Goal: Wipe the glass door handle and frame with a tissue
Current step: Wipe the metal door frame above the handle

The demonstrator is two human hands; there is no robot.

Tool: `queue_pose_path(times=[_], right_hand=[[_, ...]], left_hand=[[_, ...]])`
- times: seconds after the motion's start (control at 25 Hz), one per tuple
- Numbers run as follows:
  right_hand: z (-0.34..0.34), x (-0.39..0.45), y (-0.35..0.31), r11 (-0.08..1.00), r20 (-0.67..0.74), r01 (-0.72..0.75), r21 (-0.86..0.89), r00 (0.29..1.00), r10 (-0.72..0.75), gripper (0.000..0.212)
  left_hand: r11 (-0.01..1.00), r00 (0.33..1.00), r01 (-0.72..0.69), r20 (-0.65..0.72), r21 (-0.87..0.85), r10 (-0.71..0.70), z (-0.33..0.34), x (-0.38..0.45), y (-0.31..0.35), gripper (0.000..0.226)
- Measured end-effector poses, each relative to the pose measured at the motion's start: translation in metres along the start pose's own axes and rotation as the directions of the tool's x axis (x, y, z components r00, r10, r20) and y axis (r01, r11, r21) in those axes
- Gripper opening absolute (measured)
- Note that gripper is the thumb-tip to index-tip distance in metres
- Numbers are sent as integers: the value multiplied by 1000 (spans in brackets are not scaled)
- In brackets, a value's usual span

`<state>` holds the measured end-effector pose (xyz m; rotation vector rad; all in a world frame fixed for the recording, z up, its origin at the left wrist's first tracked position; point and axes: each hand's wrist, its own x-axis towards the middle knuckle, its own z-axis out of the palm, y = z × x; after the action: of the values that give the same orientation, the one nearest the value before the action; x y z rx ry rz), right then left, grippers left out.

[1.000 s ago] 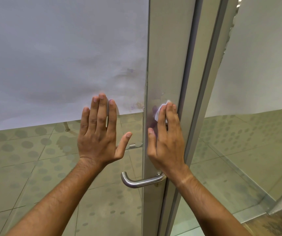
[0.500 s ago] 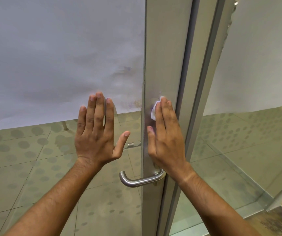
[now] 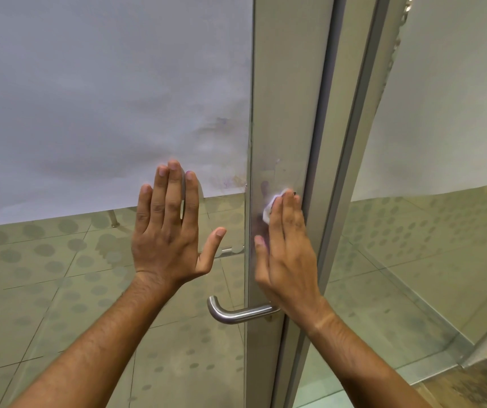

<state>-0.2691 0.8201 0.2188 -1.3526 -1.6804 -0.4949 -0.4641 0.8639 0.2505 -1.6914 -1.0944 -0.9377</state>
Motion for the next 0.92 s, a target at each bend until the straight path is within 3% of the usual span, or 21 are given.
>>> queue_pose_path(times=[0.12,0.32,0.48,0.64,0.8,0.92], right_hand=[[1,21,-11,991,-67,-95,99,993,102,74],[5,-10,-5,997,50,71,-4,996,-70,71],[5,6,-9,999,2,35,39,999,-35,72],[6,20,-5,989,-37,145,-4,989,-145,71],[0,11,11,967,24,249,-61,968,-248,68],[-3,12,10,971,2,228,-67,974,-228,66]], left_hand=[[1000,1000,3,1,0,-3,1,0,0,95],[1000,1000,3,-4,3,-3,1,1,1,94],[1000,1000,-1,-1,6,1,1,1,0,95],[1000,1000,-2,2,11,2,2,2,-1,94],[1000,1000,0,-1,1,0,3,0,0,94],[1000,1000,0,5,1,0,2,1,-1,95]])
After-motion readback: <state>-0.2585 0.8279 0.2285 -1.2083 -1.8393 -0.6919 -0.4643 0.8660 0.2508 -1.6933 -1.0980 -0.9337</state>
